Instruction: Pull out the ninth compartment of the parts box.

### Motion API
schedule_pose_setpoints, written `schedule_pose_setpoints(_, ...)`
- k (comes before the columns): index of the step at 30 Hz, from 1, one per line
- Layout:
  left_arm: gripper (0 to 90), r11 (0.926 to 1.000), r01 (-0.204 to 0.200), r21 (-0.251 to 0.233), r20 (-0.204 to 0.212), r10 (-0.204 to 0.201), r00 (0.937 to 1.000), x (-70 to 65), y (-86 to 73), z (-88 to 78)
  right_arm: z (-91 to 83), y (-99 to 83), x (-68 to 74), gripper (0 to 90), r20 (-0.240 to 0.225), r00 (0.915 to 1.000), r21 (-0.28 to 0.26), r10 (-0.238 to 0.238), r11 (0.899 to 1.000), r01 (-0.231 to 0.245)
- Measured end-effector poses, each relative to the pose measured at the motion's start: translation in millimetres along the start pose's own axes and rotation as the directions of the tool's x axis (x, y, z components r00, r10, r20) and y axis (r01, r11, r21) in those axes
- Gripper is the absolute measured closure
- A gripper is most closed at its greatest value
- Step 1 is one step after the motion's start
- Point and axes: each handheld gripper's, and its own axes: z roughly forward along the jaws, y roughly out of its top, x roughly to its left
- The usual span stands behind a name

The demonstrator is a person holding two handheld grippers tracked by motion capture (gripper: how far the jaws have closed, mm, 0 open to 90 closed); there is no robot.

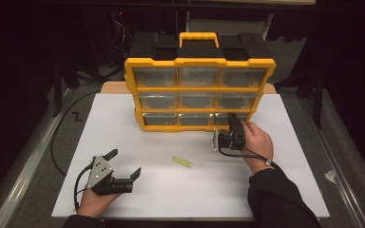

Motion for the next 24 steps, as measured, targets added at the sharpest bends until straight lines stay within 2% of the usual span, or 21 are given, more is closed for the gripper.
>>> schedule_pose_setpoints(3, 0.1, 1.0, 0.0, -0.001, 0.0, 0.0, 1.0, -0.3, 0.0, 0.1, 0.9, 1.9, 3.8, 78.9, 0.037, 0.9991, -0.003, -0.023, 1.0, 0.023)
schedule_pose_setpoints(9, 0.1, 1.0, 0.001, -0.001, -0.001, -0.001, 1.0, -0.3, 0.0, 0.5, 1.0, 5.4, 6.0, 79.0, 0.054, 0.9982, -0.017, -0.026, 0.999, 0.027)
schedule_pose_setpoints(13, 0.1, 1.0, -0.001, 0.0, 0.0, 0.001, 1.0, 0.0, 0.0, -0.2, 0.7, 5.6, 6.8, 79.1, 0.053, 0.9983, -0.011, -0.024, 1.0, 0.025)
schedule_pose_setpoints(19, 0.1, 1.0, 0.001, -0.001, -0.003, -0.001, 1.0, 0.9, -0.1, -0.6, -1.7, 4.1, 2.6, 80.0, 0.044, 0.999, -0.016, 0.007, 1.0, -0.006)
schedule_pose_setpoints(20, 0.1, 1.0, 0.002, -0.001, -0.003, -0.002, 1.0, 1.1, -0.1, -0.4, -2.6, 4.1, 2.4, 80.3, 0.03, 0.9994, -0.012, 0.02, 1.0, -0.02)
schedule_pose_setpoints(24, 0.1, 1.0, 0.002, -0.002, -0.004, -0.002, 1.0, 1.0, 0.1, -0.6, -4.1, 2.9, 3.0, 80.4, 0.035, 0.9993, -0.012, 0.012, 1.0, -0.012)
